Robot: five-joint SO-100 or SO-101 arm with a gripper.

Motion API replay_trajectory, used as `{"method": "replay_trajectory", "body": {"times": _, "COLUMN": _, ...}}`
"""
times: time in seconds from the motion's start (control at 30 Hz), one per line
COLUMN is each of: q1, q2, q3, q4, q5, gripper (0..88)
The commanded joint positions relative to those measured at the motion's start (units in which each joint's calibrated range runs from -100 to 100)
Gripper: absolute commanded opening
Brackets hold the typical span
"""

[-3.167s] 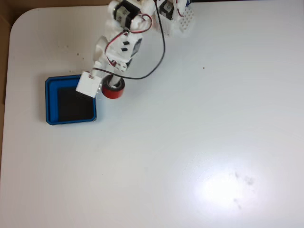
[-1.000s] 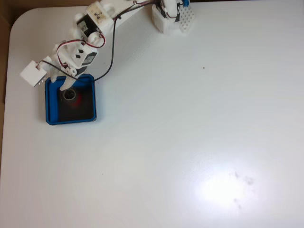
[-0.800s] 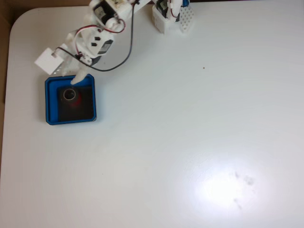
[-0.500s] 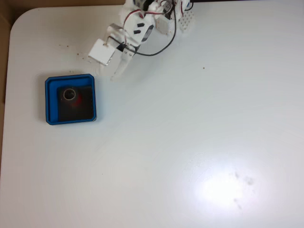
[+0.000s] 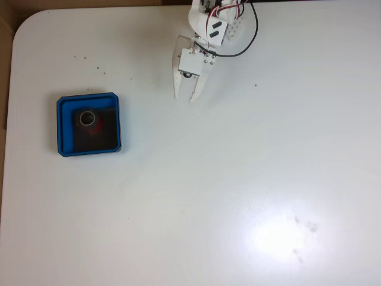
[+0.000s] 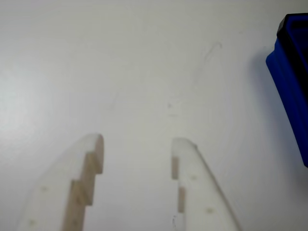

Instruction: Pick the red roll and drop it in the blue box

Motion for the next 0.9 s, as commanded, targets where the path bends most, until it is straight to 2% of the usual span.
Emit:
{"method": "replay_trajectory", "body": {"times": 0.0, "q1": -3.8, "q2": -4.1, "q3": 2.6, "q4": -1.4, "q5": -0.1, "gripper": 13.0}}
{"method": "replay_trajectory", "body": {"times": 0.3, "q1": -12.0, "q2": -15.3, "q3": 12.9, "q4": -1.4, "q5": 0.3, "gripper": 13.0}}
{"method": "replay_trajectory", "body": {"times": 0.87, "q1": -24.8, "q2": -15.4, "q3": 17.5, "q4": -1.5, "q5": -0.2, "gripper": 13.0}}
